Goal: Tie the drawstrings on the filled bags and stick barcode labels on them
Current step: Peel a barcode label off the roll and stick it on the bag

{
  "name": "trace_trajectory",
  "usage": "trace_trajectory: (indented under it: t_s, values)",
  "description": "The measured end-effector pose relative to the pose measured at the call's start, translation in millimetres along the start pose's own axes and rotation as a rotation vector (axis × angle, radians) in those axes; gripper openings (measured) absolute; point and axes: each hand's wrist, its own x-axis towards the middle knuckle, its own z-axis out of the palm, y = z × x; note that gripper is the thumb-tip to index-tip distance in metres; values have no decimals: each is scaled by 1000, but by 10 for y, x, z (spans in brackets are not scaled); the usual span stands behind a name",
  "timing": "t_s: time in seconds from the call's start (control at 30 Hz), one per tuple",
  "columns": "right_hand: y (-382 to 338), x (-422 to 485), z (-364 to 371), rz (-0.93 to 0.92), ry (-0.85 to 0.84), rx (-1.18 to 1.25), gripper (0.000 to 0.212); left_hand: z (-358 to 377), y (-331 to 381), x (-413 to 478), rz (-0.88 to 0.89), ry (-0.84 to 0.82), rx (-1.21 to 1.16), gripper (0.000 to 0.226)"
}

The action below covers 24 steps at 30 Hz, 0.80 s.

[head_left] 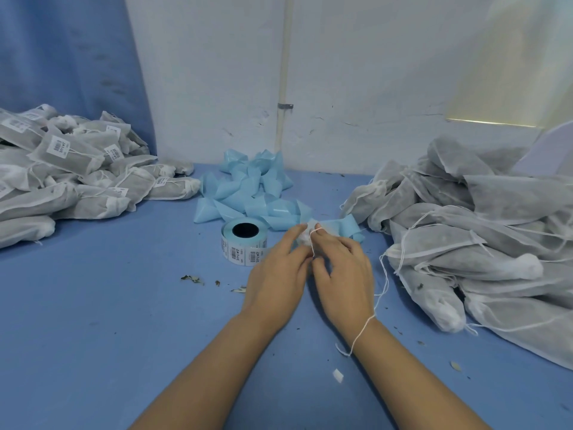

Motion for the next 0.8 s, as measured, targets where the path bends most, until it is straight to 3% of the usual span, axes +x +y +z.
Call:
trace_trajectory:
  t_s: [0.33,0.43,0.6,0.8]
  values:
    - [116,80,-67,439,112,650,21,-8,41,-20,-52,-161,-64,18]
    - [115,111,-85,506,92,781,14,-14,26,-11,-142,-153,-238,16]
    - [73,109,-78,428,-41,777,7,-49,4,10,-281,1,-448,15]
    - [49,73,-36,237,-89,423,8,-31,22,3,-212,50,-165,16]
